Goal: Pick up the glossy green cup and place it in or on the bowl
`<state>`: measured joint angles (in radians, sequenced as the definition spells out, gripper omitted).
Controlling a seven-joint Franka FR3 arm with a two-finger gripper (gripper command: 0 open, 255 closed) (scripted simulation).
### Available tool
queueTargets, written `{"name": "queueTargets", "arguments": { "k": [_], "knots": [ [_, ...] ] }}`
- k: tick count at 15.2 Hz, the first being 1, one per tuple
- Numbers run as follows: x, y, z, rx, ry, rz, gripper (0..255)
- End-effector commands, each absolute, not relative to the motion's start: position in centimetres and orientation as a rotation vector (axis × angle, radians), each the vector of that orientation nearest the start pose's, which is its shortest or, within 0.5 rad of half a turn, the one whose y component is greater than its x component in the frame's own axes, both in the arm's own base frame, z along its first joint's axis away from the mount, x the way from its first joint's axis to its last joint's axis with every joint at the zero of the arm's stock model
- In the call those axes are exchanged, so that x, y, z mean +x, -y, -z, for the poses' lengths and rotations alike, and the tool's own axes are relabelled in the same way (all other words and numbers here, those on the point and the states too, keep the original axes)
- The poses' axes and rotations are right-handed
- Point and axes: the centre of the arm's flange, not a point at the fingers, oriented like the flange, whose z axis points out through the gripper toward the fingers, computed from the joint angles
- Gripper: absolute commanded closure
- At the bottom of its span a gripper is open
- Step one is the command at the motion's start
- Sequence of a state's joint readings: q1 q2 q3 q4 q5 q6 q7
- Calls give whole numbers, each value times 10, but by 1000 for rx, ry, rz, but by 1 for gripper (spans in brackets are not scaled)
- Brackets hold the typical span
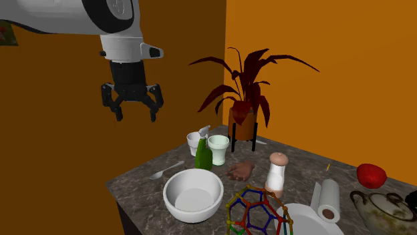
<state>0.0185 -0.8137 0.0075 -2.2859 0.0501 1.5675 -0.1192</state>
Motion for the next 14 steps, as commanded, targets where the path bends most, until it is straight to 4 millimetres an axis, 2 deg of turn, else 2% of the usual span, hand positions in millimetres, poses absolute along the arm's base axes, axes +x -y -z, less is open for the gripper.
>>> {"name": "queueTargets", "arguments": {
  "k": [1,14],
  "knots": [
    [299,-14,-632,-3090,225,151,0],
    [425,83,-557,-3056,176,133,0]
  ]
}}
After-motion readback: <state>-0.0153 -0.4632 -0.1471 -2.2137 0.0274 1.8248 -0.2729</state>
